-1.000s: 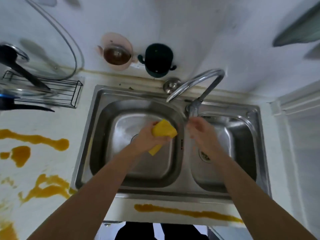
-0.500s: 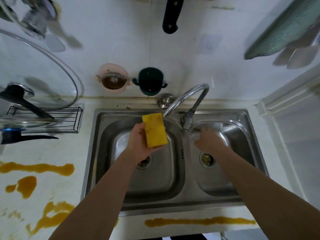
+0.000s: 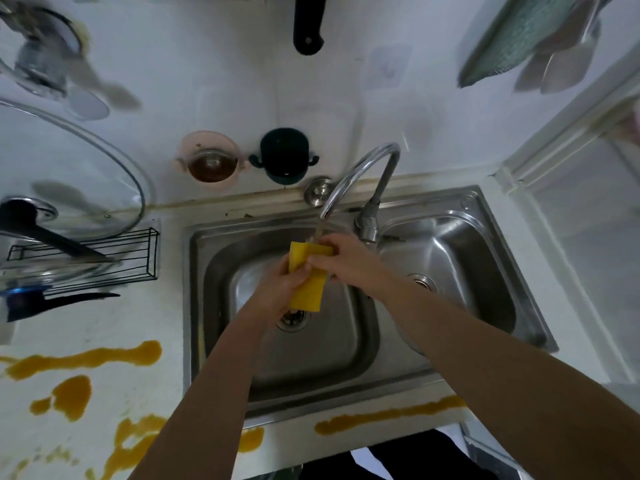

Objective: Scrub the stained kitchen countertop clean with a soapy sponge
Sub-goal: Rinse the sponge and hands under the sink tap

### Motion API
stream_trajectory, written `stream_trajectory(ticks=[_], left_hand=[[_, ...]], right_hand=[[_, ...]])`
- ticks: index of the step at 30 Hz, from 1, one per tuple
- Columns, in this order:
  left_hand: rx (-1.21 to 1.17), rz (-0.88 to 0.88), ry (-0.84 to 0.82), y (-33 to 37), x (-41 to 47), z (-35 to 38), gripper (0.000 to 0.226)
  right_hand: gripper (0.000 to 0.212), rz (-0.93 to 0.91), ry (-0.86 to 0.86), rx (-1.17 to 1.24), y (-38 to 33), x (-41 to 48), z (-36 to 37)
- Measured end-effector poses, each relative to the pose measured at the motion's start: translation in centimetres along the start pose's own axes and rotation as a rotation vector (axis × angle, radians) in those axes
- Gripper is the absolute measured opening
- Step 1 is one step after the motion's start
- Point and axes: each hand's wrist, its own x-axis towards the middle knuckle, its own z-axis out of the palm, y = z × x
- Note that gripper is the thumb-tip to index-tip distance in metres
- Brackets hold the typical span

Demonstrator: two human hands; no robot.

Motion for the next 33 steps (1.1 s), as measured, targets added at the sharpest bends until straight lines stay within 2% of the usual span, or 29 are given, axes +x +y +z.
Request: stream_trajectory(ticks=[2, 4, 7, 9, 11, 13, 15, 17, 21, 22, 24, 25, 27, 29, 31, 33], left_hand=[[0.113, 0.065, 0.101, 0.3, -0.2, 0.1, 0.051], [0.204, 0.125, 0.274, 0.5, -0.2, 0.2, 0.035], [0.051, 0.187, 0.399, 0.3, 0.5, -0.6, 0.030], [-0.107, 0.191, 0.399, 0.0, 0.9, -0.5, 0.034], [-0.167, 0.167, 0.402, -0.1, 1.3, -0.1, 0.028], [-0.069, 0.158, 0.404, 0.3, 1.4, 0.8, 0.019], [0.059, 0.173, 0.377, 0.8, 1.7, 1.7, 0.015], [0.157, 0.183, 0.351, 1.4, 1.9, 2.3, 0.022], [0.226, 0.066, 0.320, 2.5, 2.7, 1.8, 0.050], [0.258, 0.018, 0.313, 2.6, 3.1, 1.5, 0.051], [0.290, 0.007, 0.257, 2.6, 3.1, 1.2, 0.039], [0.267, 0.046, 0.226, 2.4, 3.2, 0.8, 0.031], [0.211, 0.139, 0.187, 1.8, 3.3, -0.2, 0.029], [0.292, 0.245, 0.173, 0.9, 3.6, -1.3, 0.024], [0.443, 0.281, 0.132, 0.2, 4.1, -1.6, 0.004], [0.649, 0.269, 0.102, 0.1, 3.9, -1.0, 0.018]], right_hand=[[0.027, -0.010, 0.055, -0.036, 0.1, 0.8, 0.1], [0.022, -0.004, 0.114, 0.060, 0.2, 1.4, 0.1], [0.017, 0.021, 0.203, 0.224, -0.2, 2.0, 0.5], [0.025, 0.066, 0.187, 0.247, -0.4, 2.1, 0.8], [0.038, 0.132, 0.102, 0.152, -0.3, 1.8, 1.1], [0.041, 0.161, 0.037, 0.027, 0.3, 1.9, 1.8], [0.039, 0.111, 0.120, -0.073, 0.6, 2.4, 2.6], [0.033, 0.011, 0.236, -0.198, 0.6, 3.3, 3.1], [0.037, -0.027, 0.262, -0.289, 0.1, 3.9, 4.1], [0.033, -0.015, 0.264, -0.324, 0.2, 4.2, 4.1], [0.026, 0.021, 0.231, -0.446, -0.1, 4.7, 4.0], [0.022, 0.051, 0.218, -0.438, 0.1, 5.0, 3.8], [0.021, 0.136, 0.187, -0.202, 0.4, 5.0, 3.4], [0.024, 0.168, 0.159, -0.077, 0.6, 4.7, 3.2], [0.020, 0.148, 0.106, -0.165, 1.0, 4.5, 3.3], [0.027, 0.152, 0.123, -0.256, 1.4, 4.6, 3.5]])
